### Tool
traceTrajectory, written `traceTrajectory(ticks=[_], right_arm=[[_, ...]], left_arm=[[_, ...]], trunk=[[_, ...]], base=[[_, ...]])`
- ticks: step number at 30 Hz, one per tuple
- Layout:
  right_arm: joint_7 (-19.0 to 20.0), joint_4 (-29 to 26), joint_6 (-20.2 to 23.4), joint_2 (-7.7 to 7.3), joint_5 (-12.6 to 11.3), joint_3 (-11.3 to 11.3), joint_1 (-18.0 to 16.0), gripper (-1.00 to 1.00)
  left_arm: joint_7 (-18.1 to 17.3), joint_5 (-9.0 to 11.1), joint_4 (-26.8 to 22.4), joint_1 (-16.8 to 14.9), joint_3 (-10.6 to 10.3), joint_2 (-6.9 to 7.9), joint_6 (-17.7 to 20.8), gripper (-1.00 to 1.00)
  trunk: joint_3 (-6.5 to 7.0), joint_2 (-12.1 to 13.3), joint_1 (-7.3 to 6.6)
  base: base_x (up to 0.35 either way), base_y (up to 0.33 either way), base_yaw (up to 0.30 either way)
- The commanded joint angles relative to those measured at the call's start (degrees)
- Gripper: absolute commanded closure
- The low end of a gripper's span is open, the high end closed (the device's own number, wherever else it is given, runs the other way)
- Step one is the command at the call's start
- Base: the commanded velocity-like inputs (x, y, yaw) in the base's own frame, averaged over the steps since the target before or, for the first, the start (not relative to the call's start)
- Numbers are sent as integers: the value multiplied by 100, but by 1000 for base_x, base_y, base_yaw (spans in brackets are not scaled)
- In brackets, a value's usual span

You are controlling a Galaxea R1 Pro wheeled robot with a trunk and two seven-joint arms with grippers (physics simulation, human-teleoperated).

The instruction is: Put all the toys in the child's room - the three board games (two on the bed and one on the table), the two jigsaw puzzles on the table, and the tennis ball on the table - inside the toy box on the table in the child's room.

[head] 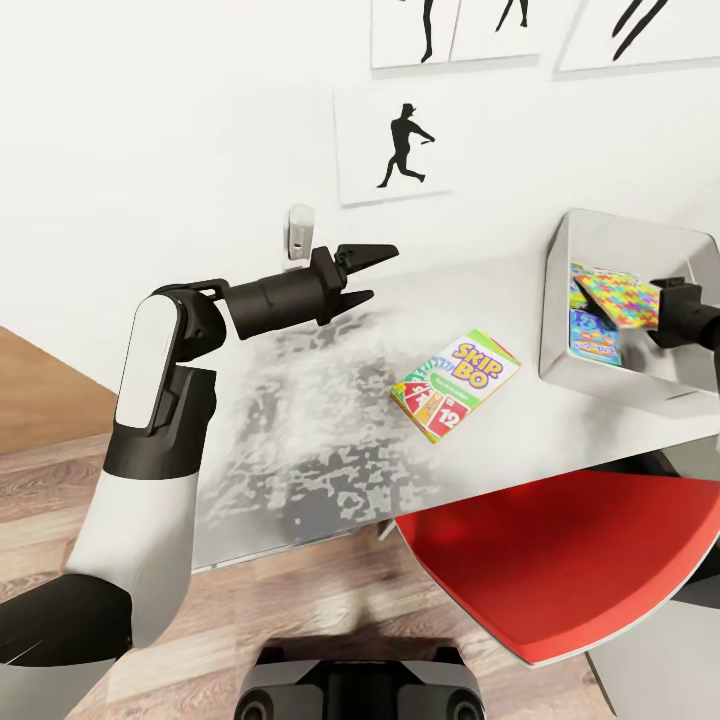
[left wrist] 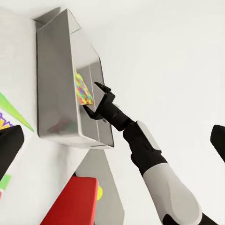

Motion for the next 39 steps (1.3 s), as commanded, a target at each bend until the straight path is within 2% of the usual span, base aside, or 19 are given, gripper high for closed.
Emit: traceTrajectory(ticks=[1,9,18,23,39], right_arm=[[-47,-14,27,1,-61,-15,-7,-100],[-60,-194,114,-2,-80,-15,-17,-100],[-99,-735,655,1,-336,-9,-12,-100],[-111,-883,781,0,-391,-7,-10,-100],[-121,-998,1055,-13,-425,-6,-4,-100]], left_arm=[[59,58,-2,-4,3,-3,11,-100],[63,61,-2,-4,2,1,11,-100],[64,65,-2,-4,2,3,11,-100],[62,68,-2,-4,3,0,11,-100],[62,74,-2,-4,3,3,11,-100]], trunk=[[-6,-7,2],[-6,-7,2],[-6,-7,2],[-6,-7,2],[-6,-7,2]], base=[[0,0,0],[0,0,0],[0,0,0],[0,0,0],[0,0,0]])
